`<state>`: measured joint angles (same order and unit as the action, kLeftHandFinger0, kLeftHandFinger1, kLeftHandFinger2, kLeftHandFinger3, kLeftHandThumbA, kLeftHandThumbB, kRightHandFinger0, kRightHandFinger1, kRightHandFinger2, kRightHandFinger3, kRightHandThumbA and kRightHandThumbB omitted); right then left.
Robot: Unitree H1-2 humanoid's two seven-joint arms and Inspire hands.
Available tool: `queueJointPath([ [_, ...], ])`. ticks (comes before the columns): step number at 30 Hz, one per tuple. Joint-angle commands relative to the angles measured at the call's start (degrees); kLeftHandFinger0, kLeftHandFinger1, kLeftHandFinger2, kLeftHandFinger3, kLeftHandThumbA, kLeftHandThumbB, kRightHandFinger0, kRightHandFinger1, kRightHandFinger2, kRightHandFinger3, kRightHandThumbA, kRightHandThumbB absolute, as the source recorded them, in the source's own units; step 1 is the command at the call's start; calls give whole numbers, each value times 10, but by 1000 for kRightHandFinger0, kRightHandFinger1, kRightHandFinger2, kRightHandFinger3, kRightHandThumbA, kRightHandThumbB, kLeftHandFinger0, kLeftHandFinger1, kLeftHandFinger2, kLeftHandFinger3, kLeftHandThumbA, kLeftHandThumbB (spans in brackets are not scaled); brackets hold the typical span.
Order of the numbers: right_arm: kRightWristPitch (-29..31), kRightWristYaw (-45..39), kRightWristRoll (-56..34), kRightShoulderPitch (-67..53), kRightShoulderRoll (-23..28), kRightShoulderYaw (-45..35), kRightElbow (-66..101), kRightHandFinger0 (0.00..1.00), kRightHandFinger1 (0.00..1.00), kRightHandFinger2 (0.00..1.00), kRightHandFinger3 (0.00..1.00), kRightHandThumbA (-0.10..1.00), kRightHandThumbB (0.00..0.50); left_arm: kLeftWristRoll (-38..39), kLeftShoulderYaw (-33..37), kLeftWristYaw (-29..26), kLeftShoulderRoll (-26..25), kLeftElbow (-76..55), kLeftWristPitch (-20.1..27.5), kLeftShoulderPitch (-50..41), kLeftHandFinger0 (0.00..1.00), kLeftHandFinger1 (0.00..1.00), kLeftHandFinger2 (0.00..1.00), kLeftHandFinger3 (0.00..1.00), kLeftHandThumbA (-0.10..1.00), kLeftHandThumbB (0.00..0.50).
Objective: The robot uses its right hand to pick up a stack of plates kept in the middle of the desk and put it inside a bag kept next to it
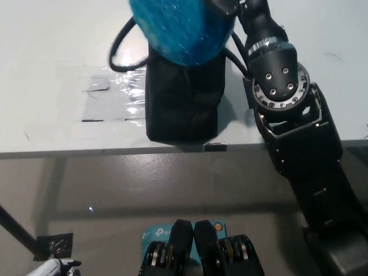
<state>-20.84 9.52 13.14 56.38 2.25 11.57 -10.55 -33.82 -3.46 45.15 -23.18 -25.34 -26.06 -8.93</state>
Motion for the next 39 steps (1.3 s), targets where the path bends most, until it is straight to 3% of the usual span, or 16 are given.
queueJointPath([
  [1,74,43,51,38,12,-8,-12,0,0,0,0,-100,268,0,5,-1,-9,-13,-9,-6,827,813,911,1000,490,0],
  [5,75,62,43,51,9,-40,-20,0,0,0,0,-100,290,-4,-1,2,-6,-11,-9,-4,856,832,929,1000,569,0],
  [13,101,81,14,36,-25,-90,-22,0,0,0,0,-100,331,-8,6,-2,-5,-15,-9,-12,841,801,897,1000,483,0],
  [23,84,85,6,64,-52,-130,-8,0,0,0,0,-100,260,-2,2,-4,1,-9,-9,-14,848,811,904,1000,470,0],
  [29,85,83,4,52,-62,-134,-10,0,0,0,0,-100,287,6,7,-13,-3,-8,-9,-15,839,793,884,1000,411,0],
  [33,88,89,24,49,-57,-126,-19,0,0,0,0,-100,296,14,9,-16,-6,-7,-9,-15,833,785,881,1000,434,0],
  [34,96,94,35,45,-51,-119,-27,0,0,0,0,-100,318,11,5,-12,-2,-7,-9,-15,853,811,903,1000,444,0],
  [39,108,98,54,33,-38,-106,-39,0,0,0,0,-100,315,-2,4,-9,11,-12,-9,-22,865,819,915,1000,457,0],
])
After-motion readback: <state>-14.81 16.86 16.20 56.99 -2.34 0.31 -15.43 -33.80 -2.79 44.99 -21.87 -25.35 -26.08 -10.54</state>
